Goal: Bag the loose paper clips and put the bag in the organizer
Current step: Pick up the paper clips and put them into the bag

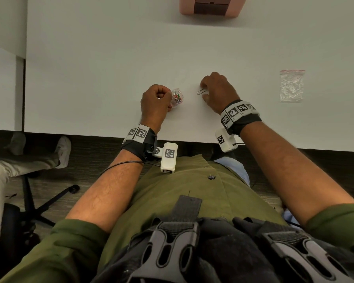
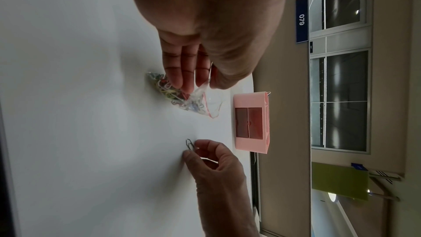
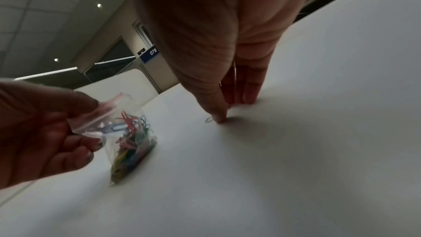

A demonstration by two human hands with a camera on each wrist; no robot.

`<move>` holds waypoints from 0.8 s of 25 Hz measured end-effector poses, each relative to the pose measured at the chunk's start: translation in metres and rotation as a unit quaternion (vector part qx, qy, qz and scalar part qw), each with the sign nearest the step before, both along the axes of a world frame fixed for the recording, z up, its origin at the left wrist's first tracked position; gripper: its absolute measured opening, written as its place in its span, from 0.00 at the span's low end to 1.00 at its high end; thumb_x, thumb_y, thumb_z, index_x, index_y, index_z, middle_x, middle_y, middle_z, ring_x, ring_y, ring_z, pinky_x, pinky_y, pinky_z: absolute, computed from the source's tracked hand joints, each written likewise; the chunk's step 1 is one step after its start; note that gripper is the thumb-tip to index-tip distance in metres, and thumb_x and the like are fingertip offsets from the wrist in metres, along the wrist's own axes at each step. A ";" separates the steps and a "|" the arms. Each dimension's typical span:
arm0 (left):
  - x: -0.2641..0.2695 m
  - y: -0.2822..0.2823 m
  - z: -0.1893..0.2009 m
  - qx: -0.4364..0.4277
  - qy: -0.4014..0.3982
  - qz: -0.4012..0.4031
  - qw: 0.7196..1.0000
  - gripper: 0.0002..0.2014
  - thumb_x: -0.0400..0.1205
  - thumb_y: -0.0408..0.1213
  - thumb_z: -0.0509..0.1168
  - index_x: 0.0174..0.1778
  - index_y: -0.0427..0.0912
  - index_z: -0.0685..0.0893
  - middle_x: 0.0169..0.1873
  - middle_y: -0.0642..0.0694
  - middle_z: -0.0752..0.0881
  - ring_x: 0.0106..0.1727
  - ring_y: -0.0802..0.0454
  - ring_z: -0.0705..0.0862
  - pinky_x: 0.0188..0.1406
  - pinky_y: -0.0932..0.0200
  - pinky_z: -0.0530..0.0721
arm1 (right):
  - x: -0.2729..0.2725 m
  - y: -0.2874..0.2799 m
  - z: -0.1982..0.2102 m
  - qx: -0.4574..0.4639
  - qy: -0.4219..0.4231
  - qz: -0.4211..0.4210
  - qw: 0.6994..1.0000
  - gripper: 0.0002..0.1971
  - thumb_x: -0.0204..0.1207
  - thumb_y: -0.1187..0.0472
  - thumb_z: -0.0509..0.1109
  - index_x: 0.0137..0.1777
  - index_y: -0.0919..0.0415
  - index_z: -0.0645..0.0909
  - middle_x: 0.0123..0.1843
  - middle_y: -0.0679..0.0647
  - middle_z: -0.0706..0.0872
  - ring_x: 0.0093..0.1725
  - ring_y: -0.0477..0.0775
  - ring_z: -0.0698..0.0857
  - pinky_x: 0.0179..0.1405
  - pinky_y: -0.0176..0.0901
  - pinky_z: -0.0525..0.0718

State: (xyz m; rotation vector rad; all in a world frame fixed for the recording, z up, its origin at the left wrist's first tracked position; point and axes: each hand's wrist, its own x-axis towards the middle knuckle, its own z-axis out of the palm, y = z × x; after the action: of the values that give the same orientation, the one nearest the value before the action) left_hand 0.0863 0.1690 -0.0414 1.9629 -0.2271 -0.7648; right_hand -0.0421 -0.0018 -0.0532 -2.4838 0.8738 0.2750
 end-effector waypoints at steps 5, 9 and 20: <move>0.000 -0.002 0.000 0.003 -0.002 -0.003 1.000 0.05 0.81 0.32 0.68 0.43 0.45 0.87 0.39 0.47 0.88 0.35 0.50 0.89 0.34 0.54 0.91 | 0.010 -0.005 -0.001 0.016 0.038 -0.020 0.999 0.07 0.81 0.59 0.69 0.53 0.61 0.83 0.57 0.61 0.83 0.55 0.62 0.84 0.55 0.53 0.81; 0.001 -0.004 -0.001 0.006 -0.002 -0.007 1.000 0.05 0.81 0.32 0.68 0.43 0.45 0.88 0.40 0.47 0.89 0.34 0.49 0.90 0.35 0.52 0.90 | 0.013 -0.010 0.002 0.056 0.056 -0.026 0.997 0.06 0.78 0.59 0.72 0.51 0.60 0.84 0.58 0.61 0.83 0.56 0.61 0.84 0.52 0.47 0.79; 0.004 -0.009 0.003 0.000 0.002 -0.011 1.000 0.08 0.81 0.31 0.68 0.39 0.47 0.87 0.36 0.50 0.88 0.34 0.49 0.89 0.28 0.59 0.85 | -0.004 0.003 0.001 0.066 -0.004 -0.019 0.998 0.04 0.79 0.60 0.65 0.51 0.58 0.79 0.47 0.54 0.84 0.49 0.60 0.82 0.48 0.53 0.82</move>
State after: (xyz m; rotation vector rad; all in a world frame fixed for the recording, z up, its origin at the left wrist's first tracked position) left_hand 0.0902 0.1602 -0.0380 1.9611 -0.2471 -0.7830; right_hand -0.0465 0.0010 -0.0525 -2.3427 0.8713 0.2997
